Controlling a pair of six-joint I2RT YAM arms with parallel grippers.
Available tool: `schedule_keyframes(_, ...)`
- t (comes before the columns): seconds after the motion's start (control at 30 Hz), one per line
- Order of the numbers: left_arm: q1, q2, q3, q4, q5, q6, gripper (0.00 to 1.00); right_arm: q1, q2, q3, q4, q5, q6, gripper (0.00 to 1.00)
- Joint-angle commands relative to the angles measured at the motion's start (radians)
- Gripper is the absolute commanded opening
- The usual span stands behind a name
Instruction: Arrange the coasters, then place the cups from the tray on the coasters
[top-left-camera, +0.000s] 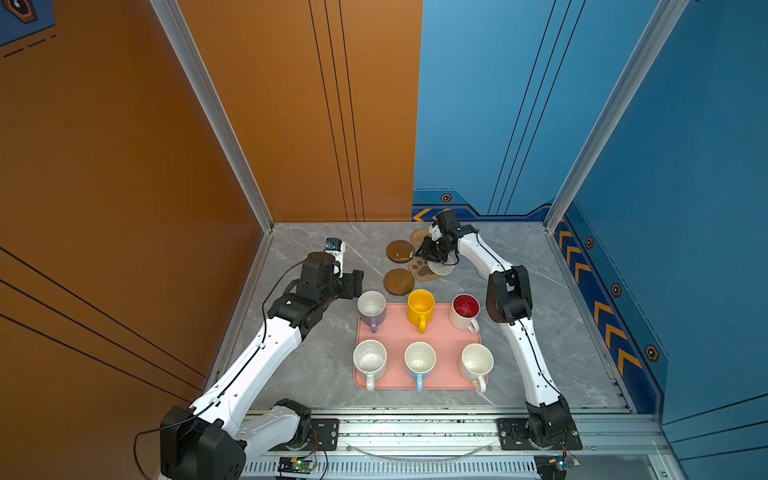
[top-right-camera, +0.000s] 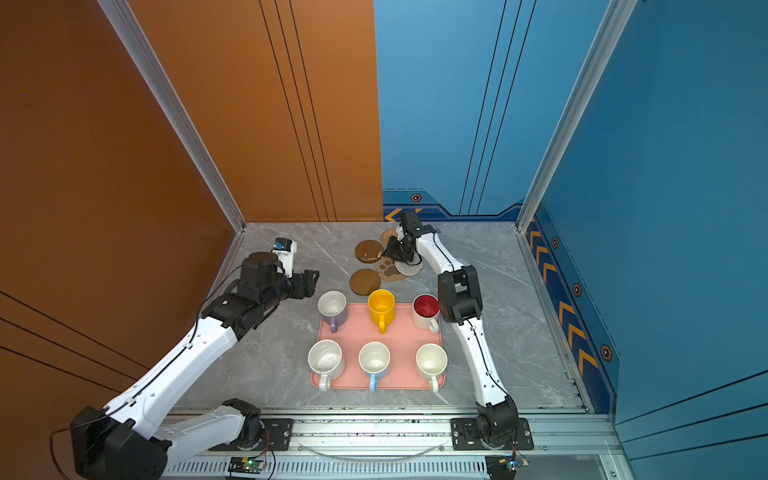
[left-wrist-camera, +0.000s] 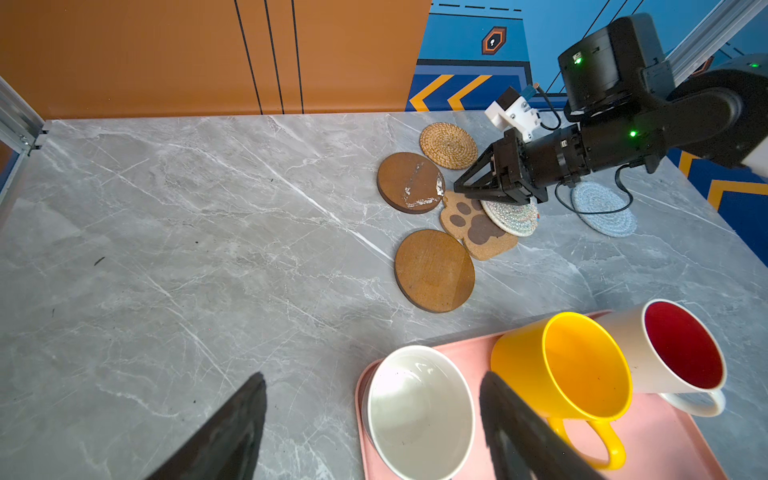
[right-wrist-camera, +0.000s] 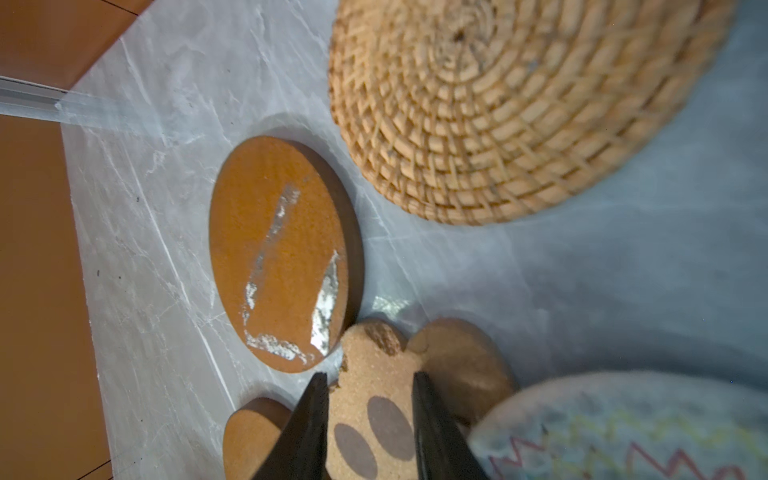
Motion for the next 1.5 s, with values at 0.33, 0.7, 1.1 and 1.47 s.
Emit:
schedule_keyframes(0.33,-0.009,-0.014,-0.014,-0.010,-0.022,0.013,0.81,-0.030,-0.084,-0.078,-0.044,0.024,-0.041,0.32)
schedule_keyframes(0.7,-0.009,-0.010,-0.014,-0.011,-0.020,0.012,0.81,-0.043,-0.128,-0.110,-0.044,0.017,-0.053,0.32)
schedule_keyframes(1.1,-0.010,-0.007,-0.017,-0.006,-0.018,0.009,0.82,-0.065,-0.183,-0.191,-0.054,0.024,-0.081,0.32)
schedule_keyframes(1.47,-0.011,-0.004,-0.018,-0.003,-0.017,0.007,0.81,-0.099,-0.246,-0.297,-0.089,0.052,-0.134,0.32)
